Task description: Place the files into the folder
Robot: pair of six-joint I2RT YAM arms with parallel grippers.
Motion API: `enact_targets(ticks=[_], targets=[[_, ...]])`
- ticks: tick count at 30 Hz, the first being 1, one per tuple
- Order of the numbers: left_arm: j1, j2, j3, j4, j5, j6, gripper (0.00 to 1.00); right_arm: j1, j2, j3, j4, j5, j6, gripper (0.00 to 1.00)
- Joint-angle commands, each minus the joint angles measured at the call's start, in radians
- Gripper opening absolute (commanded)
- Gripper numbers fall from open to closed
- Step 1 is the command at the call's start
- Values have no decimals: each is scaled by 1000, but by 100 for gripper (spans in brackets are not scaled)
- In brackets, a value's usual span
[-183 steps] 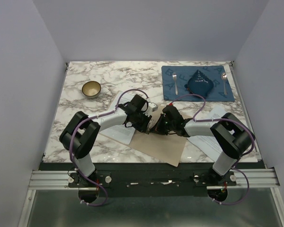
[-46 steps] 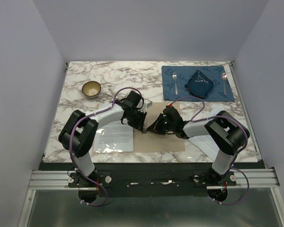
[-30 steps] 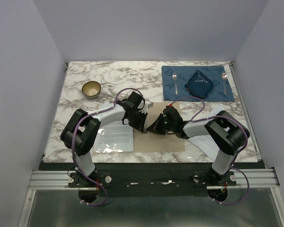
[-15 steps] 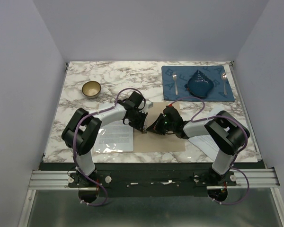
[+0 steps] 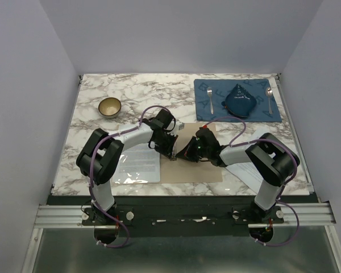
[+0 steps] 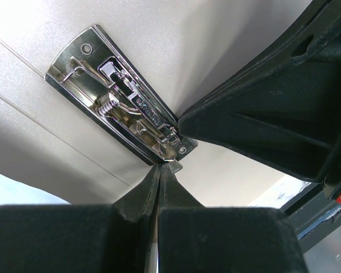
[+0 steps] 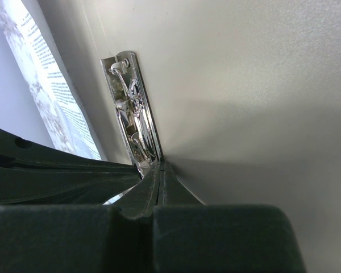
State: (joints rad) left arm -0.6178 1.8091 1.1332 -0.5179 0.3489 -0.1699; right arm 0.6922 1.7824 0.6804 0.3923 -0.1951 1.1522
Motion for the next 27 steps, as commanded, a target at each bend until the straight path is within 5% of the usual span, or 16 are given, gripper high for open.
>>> enact_targets(ticks=[1,14,27], targets=[[-33,96,-15,16,-85,12,4,3,100,-62,-251,122,-52,0],[-54,142,77,-21,-96,18,0,3,118,-68,-239,114,-49,0],[12,24,223,-137,214,17,0,3,130,-107,-230,126,-48,0]])
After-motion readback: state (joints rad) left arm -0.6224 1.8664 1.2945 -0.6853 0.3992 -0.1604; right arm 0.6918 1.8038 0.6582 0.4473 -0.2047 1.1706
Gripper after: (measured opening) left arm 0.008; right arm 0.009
